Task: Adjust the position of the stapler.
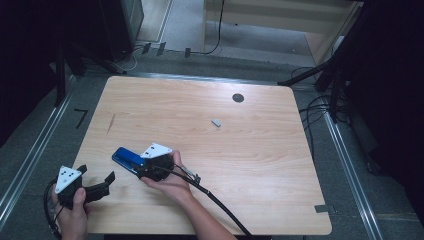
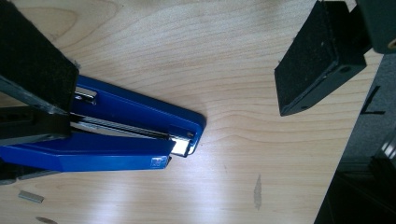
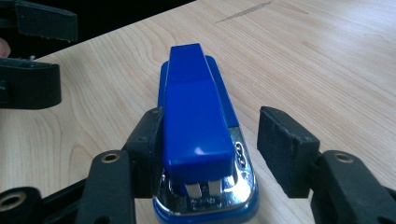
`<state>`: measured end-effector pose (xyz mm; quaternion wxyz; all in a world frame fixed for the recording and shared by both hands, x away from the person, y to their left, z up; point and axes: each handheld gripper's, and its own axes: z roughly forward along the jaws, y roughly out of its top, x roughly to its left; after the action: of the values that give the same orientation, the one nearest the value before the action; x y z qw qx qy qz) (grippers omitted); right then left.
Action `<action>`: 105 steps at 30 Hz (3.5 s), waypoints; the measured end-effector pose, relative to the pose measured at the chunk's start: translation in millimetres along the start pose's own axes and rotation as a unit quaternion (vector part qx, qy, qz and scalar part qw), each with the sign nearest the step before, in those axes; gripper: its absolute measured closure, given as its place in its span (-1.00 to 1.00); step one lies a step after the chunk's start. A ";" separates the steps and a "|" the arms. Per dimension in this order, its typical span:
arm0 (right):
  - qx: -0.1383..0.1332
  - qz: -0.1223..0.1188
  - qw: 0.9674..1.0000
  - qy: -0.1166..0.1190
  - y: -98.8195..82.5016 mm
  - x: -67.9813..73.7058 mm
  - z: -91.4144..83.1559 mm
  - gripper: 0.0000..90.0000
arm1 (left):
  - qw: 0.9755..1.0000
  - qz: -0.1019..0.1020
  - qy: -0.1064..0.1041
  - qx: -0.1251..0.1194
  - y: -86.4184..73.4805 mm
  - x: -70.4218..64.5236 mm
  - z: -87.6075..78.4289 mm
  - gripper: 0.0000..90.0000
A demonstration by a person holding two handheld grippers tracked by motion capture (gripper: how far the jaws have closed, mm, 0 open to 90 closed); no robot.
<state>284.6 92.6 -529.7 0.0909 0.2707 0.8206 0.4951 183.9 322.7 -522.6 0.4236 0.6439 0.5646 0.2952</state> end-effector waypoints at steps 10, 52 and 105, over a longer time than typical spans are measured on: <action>0.006 -0.005 1.000 0.014 1.6 3.6 10.6 0.37 | 1.000 0.003 0.000 0.001 0.1 -0.2 0.4 -1.00; 0.000 -0.044 0.999 -0.014 -4.4 5.1 -6.4 0.50 | 1.000 -0.001 -0.001 0.005 0.5 0.6 1.1 -1.00; -0.005 -0.022 0.997 -0.079 -48.3 -41.1 -85.2 0.50 | 1.000 0.002 0.004 0.006 0.7 -0.7 1.4 -1.00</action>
<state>266.4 -11.9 -534.2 0.1670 0.2903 0.8144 0.4739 185.3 321.7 -522.6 0.4170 0.6459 0.5671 0.2955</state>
